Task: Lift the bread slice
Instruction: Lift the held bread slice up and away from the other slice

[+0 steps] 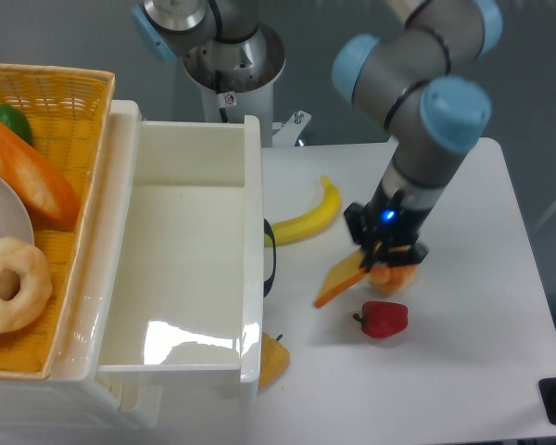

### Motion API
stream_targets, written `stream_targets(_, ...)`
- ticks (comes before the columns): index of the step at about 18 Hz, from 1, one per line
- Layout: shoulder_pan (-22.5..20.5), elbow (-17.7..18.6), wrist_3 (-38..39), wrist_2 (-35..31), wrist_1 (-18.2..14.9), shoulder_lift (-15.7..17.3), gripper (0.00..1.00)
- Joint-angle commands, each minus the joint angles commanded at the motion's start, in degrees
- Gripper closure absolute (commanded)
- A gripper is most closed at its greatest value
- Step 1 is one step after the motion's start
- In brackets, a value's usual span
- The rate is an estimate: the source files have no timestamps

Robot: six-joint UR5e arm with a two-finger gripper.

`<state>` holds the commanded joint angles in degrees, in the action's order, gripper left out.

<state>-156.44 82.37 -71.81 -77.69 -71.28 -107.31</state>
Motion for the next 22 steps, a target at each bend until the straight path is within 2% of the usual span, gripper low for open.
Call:
stream_targets(3,-0.79,-1.77,-0.96,-5.52,-0.09,-0.44,1.00)
stream_targets(9,-6.06,-3.87,-7.64,-6.86,-0.44,-0.79,1.00)
stream_targets(10,-6.50,-5.01,-7.91,-7.64,-1.22,-1.57,1.00)
stream_targets(13,-7.29,-8.97,-9.57,-11.15,-7.54,-3.07,1.00)
stream_targets(17,-9.84,-9.68,-10.90,-12.83,-8.00,-3.60,1.00)
stream_targets(19,-10.72,-9.68,-10.90,-14.23,-9.57,-4.13,1.00)
stream_targets(22,-10.46,-10.12,-13.44,-17.31,-10.80,-4.57,1.00)
